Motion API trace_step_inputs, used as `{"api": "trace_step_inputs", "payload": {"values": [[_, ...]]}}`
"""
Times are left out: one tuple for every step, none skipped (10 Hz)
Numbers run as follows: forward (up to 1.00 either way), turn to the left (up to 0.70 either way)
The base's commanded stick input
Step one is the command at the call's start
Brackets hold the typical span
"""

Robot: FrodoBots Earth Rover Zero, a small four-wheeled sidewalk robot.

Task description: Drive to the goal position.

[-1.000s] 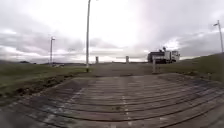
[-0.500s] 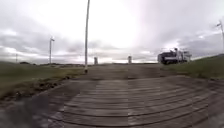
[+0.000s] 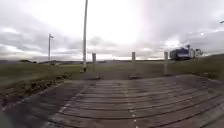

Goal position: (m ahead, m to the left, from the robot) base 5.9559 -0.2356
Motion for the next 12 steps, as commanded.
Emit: {"api": "trace_step_inputs", "payload": {"values": [[1.0, 0.0], [1.0, 0.0], [1.0, 0.0], [1.0, 0.0], [1.0, 0.0], [1.0, 0.0], [1.0, 0.0], [1.0, 0.0], [1.0, 0.0], [1.0, 0.0], [1.0, 0.0], [1.0, 0.0]]}}
